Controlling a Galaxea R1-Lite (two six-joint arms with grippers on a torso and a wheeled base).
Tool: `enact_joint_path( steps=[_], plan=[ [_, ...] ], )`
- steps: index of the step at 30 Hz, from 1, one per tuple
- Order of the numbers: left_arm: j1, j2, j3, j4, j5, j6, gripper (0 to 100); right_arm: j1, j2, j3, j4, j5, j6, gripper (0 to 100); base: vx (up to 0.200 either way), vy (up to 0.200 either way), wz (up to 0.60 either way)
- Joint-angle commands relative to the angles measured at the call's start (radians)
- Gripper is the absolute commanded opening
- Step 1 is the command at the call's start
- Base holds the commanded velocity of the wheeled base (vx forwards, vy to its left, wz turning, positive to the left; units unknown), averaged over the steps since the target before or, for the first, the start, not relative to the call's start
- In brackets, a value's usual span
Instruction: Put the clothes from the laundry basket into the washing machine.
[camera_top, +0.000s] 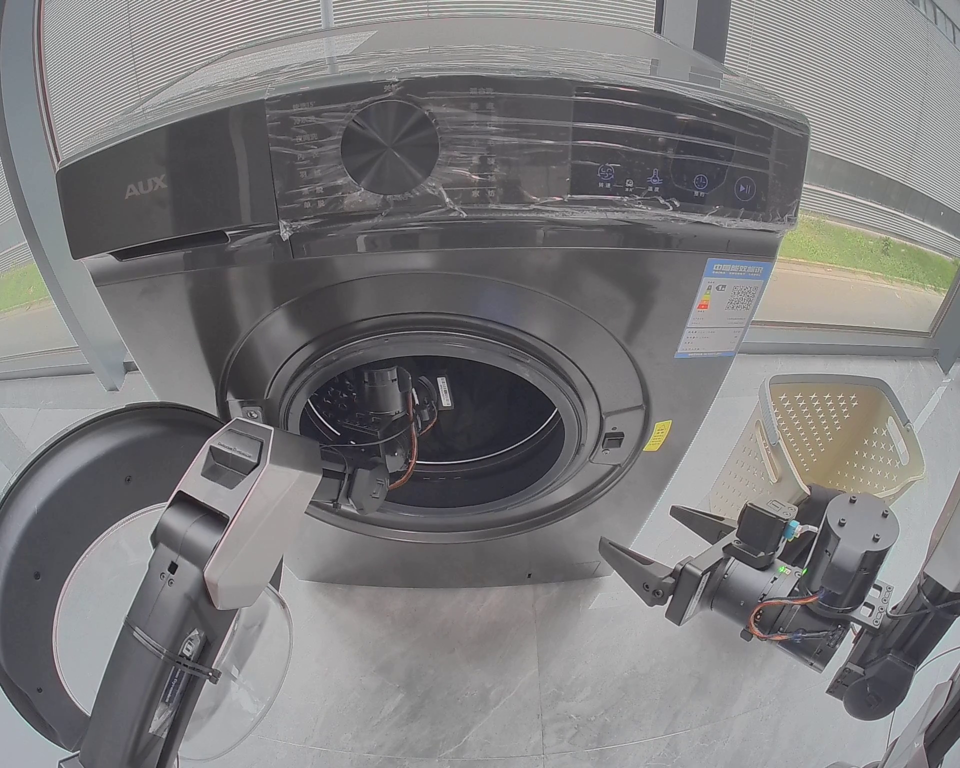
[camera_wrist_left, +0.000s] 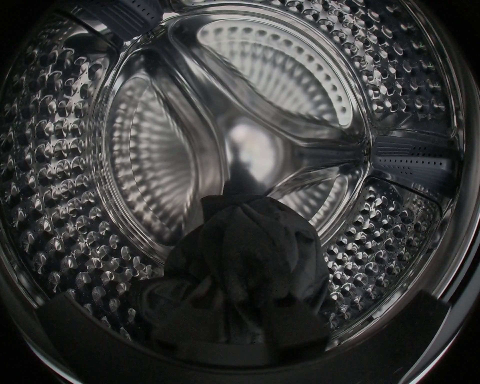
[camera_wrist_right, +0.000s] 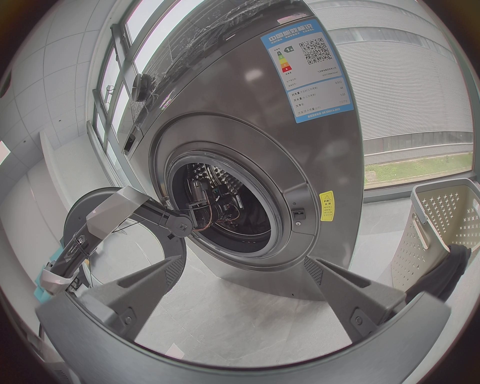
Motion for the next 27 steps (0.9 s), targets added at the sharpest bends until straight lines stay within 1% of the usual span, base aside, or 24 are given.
enact_joint_path(
  steps=[1, 5, 7, 8, 10, 11, 12, 13, 14, 16, 17, 18, 19, 22, 24, 25, 27],
  plan=[
    [-0.002, 0.005, -0.001, 0.001, 0.000, -0.003, 100, -0.001, 0.000, -0.001, -0.001, 0.000, 0.000, 100, 0.000, 0.000, 0.00],
    [-0.014, -0.016, 0.001, -0.001, 0.003, -0.027, 100, 0.000, 0.000, -0.001, -0.001, 0.000, 0.000, 100, 0.000, 0.000, 0.00],
    [-0.017, -0.035, 0.029, -0.004, 0.003, -0.027, 100, 0.000, 0.002, -0.001, -0.001, 0.000, 0.000, 100, 0.000, 0.000, 0.00],
    [-0.043, -0.088, 0.106, -0.005, 0.005, -0.027, 100, 0.000, 0.000, -0.001, -0.001, 0.000, 0.000, 100, 0.000, 0.000, 0.00],
    [-0.059, -0.124, 0.167, -0.005, 0.005, -0.027, 100, 0.000, 0.002, 0.001, -0.001, 0.000, 0.000, 100, 0.000, 0.000, 0.00],
    [-0.079, -0.170, 0.247, -0.005, 0.005, -0.027, 100, 0.000, 0.000, 0.001, -0.001, -0.002, -0.001, 100, 0.000, 0.000, 0.00],
    [-0.088, -0.196, 0.296, -0.007, 0.005, -0.027, 100, 0.002, 0.000, 0.001, -0.001, -0.002, -0.001, 100, 0.000, 0.000, 0.00],
    [-0.088, -0.196, 0.296, -0.007, 0.005, -0.027, 100, 0.002, 0.000, 0.001, -0.001, -0.002, -0.001, 100, 0.000, 0.000, 0.00],
    [-0.114, -0.260, 0.419, -0.009, 0.005, -0.026, 100, 0.002, -0.001, 0.001, -0.001, -0.002, -0.003, 100, 0.000, 0.000, 0.00],
    [-0.137, -0.312, 0.531, -0.016, 0.003, -0.024, 100, 0.002, -0.003, 0.001, -0.001, -0.002, -0.003, 100, 0.000, 0.000, 0.00],
    [-0.137, -0.312, 0.531, -0.016, 0.003, -0.024, 100, 0.002, -0.003, 0.001, -0.001, -0.002, -0.003, 100, 0.000, 0.000, 0.00],
    [-0.172, -0.380, 0.678, -0.036, 0.001, -0.026, 100, 0.002, -0.006, 0.002, -0.001, -0.003, -0.003, 100, 0.000, 0.000, 0.00],
    [-0.189, -0.410, 0.741, -0.053, -0.002, -0.026, 100, 0.002, -0.006, 0.004, -0.001, -0.003, -0.003, 100, 0.000, 0.000, 0.00],
    [-0.240, -0.493, 0.916, -0.117, -0.006, -0.023, 100, 0.002, -0.008, 0.015, -0.001, -0.002, -0.004, 100, 0.000, 0.000, 0.00],
    [-0.271, -0.536, 1.002, -0.162, -0.006, -0.023, 100, 0.003, -0.008, 0.016, -0.001, -0.002, -0.004, 100, 0.000, 0.000, 0.00],
    [-0.271, -0.536, 1.002, -0.162, -0.006, -0.023, 100, 0.003, -0.008, 0.016, -0.001, -0.002, -0.004, 100, 0.000, 0.000, 0.00],
    [-0.315, -0.619, 1.126, -0.202, 0.000, -0.027, 100, 0.006, -0.009, 0.019, -0.001, -0.003, -0.004, 100, 0.000, 0.000, 0.00]
  ],
)
